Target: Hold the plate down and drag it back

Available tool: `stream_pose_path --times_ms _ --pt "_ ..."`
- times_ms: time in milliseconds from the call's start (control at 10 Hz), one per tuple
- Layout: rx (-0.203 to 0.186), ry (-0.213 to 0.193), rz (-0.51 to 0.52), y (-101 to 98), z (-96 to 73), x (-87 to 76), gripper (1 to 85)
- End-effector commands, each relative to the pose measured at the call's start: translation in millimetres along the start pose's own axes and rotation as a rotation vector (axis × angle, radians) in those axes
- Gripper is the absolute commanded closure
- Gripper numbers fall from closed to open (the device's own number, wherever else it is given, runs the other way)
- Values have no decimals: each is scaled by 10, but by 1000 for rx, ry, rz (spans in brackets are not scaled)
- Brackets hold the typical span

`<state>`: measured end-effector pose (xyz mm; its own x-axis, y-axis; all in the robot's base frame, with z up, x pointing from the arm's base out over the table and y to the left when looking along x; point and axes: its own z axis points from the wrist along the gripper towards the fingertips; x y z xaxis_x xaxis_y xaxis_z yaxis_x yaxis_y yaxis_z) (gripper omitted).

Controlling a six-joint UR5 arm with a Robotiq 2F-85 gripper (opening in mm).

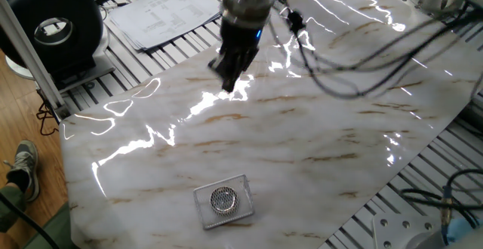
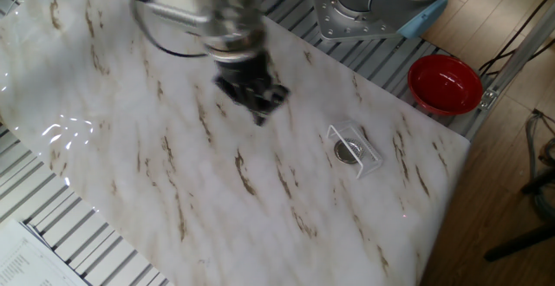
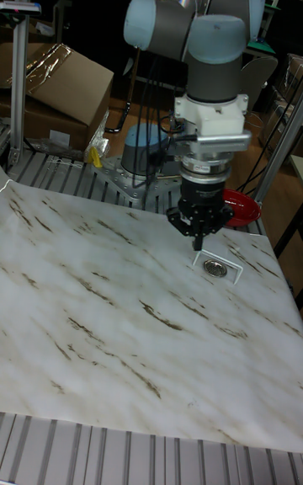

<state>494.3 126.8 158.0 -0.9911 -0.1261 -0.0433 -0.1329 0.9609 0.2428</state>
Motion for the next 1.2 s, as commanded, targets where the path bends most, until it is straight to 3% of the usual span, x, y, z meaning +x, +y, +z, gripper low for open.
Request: stream_pose_path --times_ms 0,200,300,400,500,700,800,900,1000,1100 --pt "-10 -11 30 475 302 200 843" --pt "25 -17 32 393 308 187 843" --pt "52 2 14 323 305 237 843" --pt "38 41 7 361 305 337 843" --pt "47 90 12 338 295 464 843" --pt "91 169 9 224 261 668 843" --pt "106 135 47 192 270 587 843" --pt "134 138 53 122 261 596 843" --pt "124 139 47 146 264 597 843" --pt "64 143 47 269 450 393 843"
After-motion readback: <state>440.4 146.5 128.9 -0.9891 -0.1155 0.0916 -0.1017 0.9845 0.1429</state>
